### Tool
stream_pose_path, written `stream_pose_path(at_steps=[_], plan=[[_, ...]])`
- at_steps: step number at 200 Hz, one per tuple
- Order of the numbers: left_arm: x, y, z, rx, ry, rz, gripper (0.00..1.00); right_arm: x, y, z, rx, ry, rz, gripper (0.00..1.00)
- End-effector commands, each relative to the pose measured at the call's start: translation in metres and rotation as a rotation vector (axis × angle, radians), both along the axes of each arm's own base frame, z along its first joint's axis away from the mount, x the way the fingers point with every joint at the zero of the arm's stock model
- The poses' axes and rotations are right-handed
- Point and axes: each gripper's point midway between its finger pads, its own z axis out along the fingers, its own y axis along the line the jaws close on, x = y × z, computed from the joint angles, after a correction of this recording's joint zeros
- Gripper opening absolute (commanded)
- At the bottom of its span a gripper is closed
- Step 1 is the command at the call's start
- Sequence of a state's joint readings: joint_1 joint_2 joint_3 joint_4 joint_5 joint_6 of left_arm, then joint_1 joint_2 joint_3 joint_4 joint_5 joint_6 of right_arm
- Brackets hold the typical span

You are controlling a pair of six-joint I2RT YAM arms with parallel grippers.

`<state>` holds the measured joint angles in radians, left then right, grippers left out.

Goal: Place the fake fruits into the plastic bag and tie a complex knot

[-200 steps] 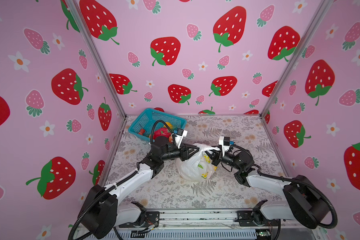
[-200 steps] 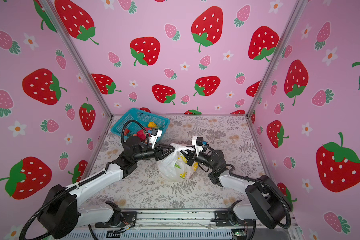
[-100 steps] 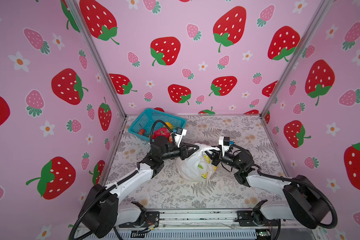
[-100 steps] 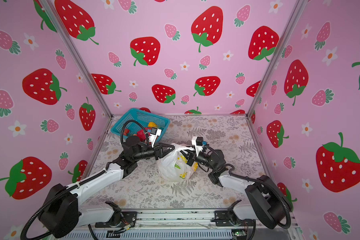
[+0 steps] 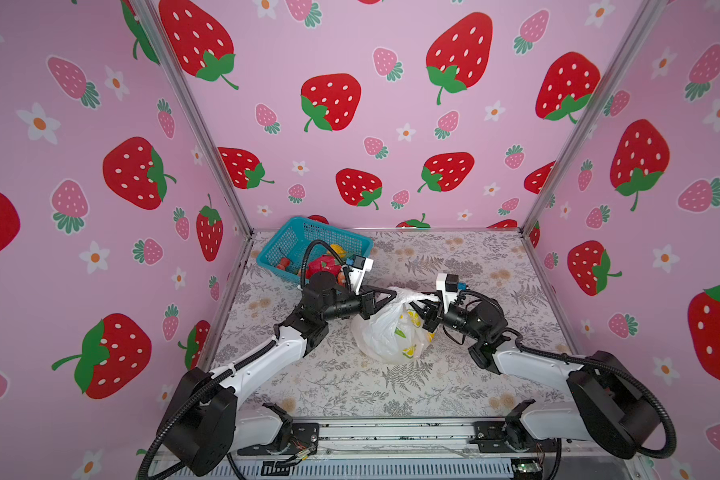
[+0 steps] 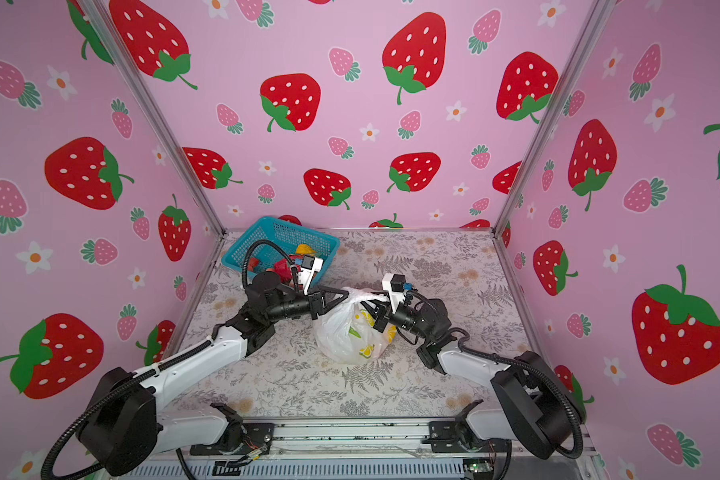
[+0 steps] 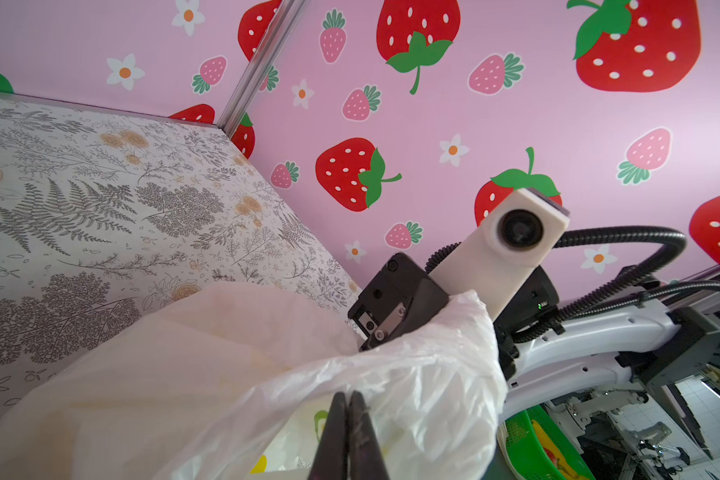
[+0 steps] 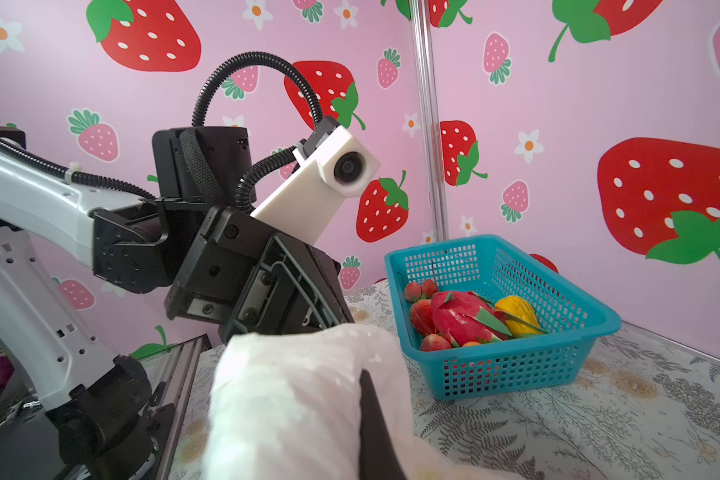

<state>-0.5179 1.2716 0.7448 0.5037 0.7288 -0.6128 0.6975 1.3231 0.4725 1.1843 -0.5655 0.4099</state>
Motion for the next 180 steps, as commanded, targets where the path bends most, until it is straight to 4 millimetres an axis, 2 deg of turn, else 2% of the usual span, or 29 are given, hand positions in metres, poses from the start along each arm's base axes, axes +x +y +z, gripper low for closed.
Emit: stream_pose_path(at_steps=[1, 37, 54, 77, 83, 90, 94, 132, 147, 160, 180], plan=[[0.007, 0.005, 0.022, -0.016, -0.06, 0.052, 0.0, 0.003, -0.004, 0.018, -0.001, -0.069, -0.046, 0.09], [0.012, 0.012, 0.015, 0.012, -0.038, 0.115, 0.0, 0.016, -0.017, -0.001, -0.139, -0.065, -0.181, 0.41], [0.013, 0.013, 0.015, 0.023, -0.035, 0.12, 0.0, 0.02, -0.031, -0.009, -0.215, -0.07, -0.268, 0.47], [0.013, 0.01, 0.013, 0.027, -0.019, 0.108, 0.0, 0.019, -0.052, -0.013, -0.303, -0.088, -0.358, 0.51], [0.012, 0.008, 0.012, 0.028, -0.014, 0.103, 0.0, 0.018, -0.056, -0.012, -0.315, -0.096, -0.372, 0.56], [0.013, 0.008, 0.011, 0.029, -0.01, 0.101, 0.0, 0.017, -0.06, -0.015, -0.338, -0.094, -0.385, 0.57], [0.012, 0.007, 0.011, 0.029, -0.008, 0.098, 0.0, 0.013, -0.065, -0.006, -0.326, -0.111, -0.399, 0.57], [0.013, 0.005, 0.01, 0.034, 0.001, 0.094, 0.0, 0.001, -0.084, 0.003, -0.365, -0.119, -0.438, 0.57], [0.012, 0.004, 0.009, 0.035, 0.003, 0.091, 0.0, -0.006, -0.086, 0.011, -0.36, -0.135, -0.424, 0.52], [0.012, 0.004, 0.01, 0.034, 0.004, 0.089, 0.0, -0.012, -0.083, 0.017, -0.354, -0.154, -0.394, 0.44], [0.012, 0.004, 0.01, 0.034, 0.004, 0.085, 0.0, -0.017, -0.076, 0.024, -0.35, -0.179, -0.35, 0.42]])
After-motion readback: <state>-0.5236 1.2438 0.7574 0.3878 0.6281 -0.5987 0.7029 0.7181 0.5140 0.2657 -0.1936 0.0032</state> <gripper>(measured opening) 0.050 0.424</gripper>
